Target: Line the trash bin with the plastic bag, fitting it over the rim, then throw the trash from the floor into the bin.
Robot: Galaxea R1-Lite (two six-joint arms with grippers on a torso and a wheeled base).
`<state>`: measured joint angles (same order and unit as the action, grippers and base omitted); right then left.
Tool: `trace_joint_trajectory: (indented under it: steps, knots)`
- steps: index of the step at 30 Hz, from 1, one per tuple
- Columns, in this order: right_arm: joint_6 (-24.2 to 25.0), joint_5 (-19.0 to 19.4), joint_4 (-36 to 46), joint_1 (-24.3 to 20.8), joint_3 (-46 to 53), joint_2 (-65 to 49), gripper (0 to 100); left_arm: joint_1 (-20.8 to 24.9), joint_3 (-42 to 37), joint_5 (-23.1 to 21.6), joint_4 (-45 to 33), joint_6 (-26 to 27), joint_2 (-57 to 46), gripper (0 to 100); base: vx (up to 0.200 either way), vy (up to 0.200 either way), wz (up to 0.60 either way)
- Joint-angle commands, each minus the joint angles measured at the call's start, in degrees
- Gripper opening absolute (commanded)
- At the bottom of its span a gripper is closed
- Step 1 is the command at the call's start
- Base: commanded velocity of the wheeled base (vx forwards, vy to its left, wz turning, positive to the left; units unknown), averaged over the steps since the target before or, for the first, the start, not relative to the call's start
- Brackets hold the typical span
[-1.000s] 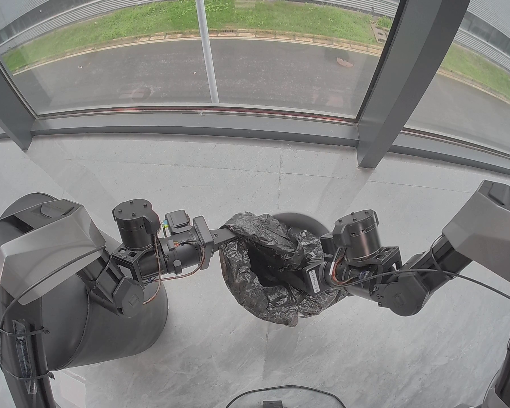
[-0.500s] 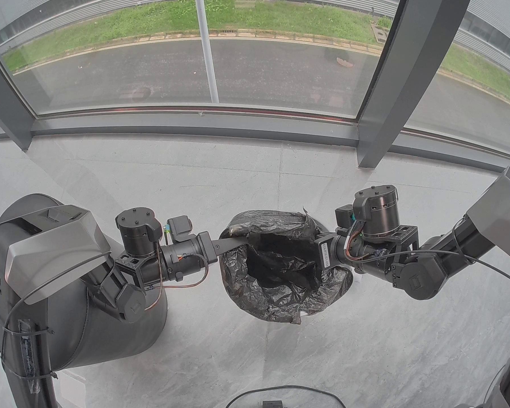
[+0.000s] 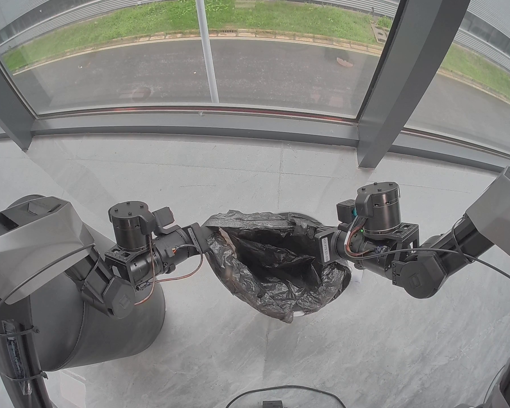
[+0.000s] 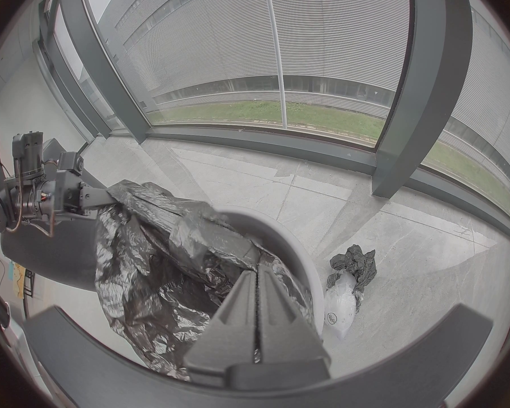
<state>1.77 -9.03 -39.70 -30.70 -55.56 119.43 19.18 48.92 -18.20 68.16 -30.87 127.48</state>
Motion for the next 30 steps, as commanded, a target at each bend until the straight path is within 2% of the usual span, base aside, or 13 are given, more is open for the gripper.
trace_joint_trajectory:
  steps: [1, 9, 15, 23, 30]
  knots:
    - [0.1, 0.0, -0.1, 0.8, -0.1, 0.5, 0, 4.4, 5.3, 15.7, -7.2, 6.3, -1.1, 0, 0.0, 0.0, 0.0]
    - [0.4, -0.1, -0.3, 1.3, 0.3, 0.4, 0, 6.0, 5.2, 15.2, -7.0, 6.5, -1.1, 0, 0.0, 0.0, 0.0]
    - [0.3, -0.1, -3.6, 1.6, 0.5, 0.8, 0, 7.7, 4.7, 11.9, -7.0, 6.2, -1.7, 0, 0.0, 0.0, 0.0]
    - [0.4, -1.7, -3.9, 2.1, 0.4, 0.9, 0, 7.9, 4.9, 11.1, -7.5, 6.3, -0.7, 0, 0.0, 0.0, 0.0]
    - [0.4, -2.5, -4.6, 3.1, 0.5, 1.3, 0, 7.8, 6.0, 8.4, -7.3, 6.4, 2.2, 0, 0.0, 0.0, 0.0]
